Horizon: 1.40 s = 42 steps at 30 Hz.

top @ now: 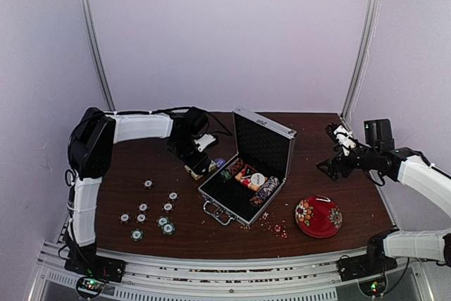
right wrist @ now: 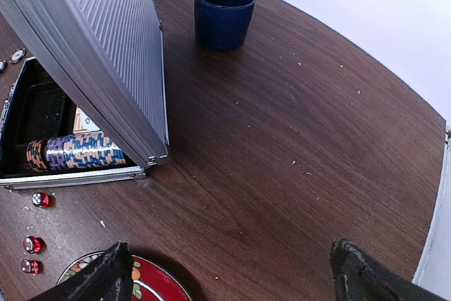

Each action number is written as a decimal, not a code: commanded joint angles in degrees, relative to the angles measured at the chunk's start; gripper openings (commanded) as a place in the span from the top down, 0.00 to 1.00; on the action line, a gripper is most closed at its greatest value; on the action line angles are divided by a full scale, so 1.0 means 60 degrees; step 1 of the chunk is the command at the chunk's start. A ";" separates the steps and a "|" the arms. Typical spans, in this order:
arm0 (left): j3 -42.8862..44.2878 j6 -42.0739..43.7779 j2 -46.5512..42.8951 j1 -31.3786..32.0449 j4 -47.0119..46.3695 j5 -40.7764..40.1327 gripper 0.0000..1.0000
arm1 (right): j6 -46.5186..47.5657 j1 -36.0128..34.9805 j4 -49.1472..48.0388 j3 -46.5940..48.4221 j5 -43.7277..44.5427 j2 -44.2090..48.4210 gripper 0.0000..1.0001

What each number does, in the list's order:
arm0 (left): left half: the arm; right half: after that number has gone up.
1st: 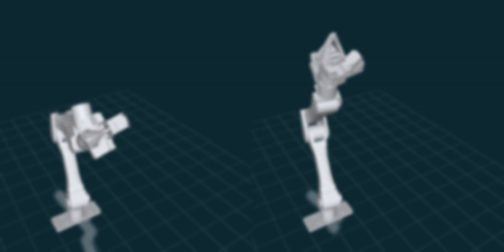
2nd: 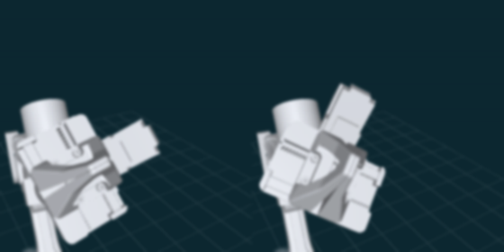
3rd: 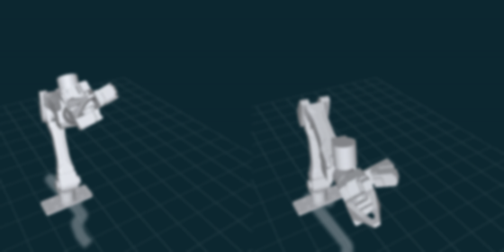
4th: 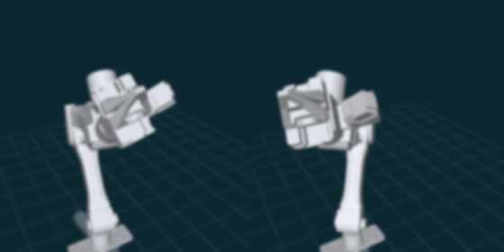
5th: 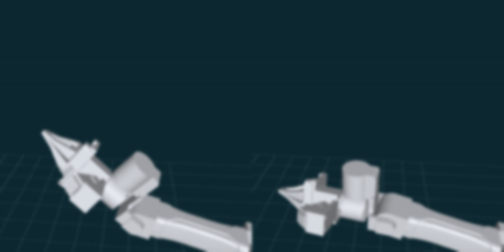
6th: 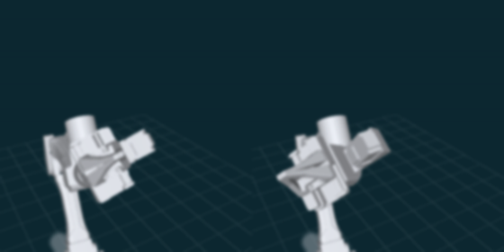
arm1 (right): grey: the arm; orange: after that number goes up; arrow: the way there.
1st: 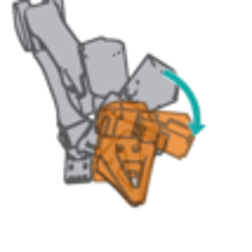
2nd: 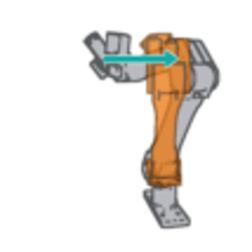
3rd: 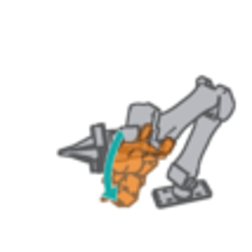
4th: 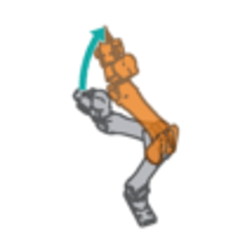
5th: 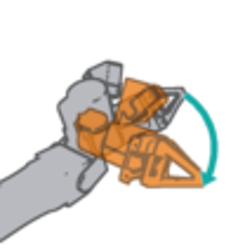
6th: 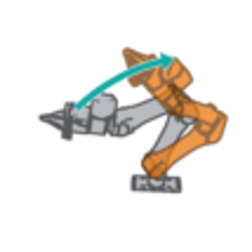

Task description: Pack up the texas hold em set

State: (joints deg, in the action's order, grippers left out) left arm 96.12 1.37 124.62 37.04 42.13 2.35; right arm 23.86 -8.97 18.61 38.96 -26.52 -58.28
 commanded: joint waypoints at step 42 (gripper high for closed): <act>-0.1820 0.8729 -0.1647 0.2250 -0.2637 0.1637 0.39 | 0.0037 0.0016 0.0135 0.0020 -0.0157 0.0056 0.02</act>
State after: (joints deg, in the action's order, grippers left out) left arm 81.62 48.66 113.01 49.47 27.92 13.96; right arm 23.83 -8.97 18.94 38.96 -26.98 -58.63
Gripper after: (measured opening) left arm 0.675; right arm 0.976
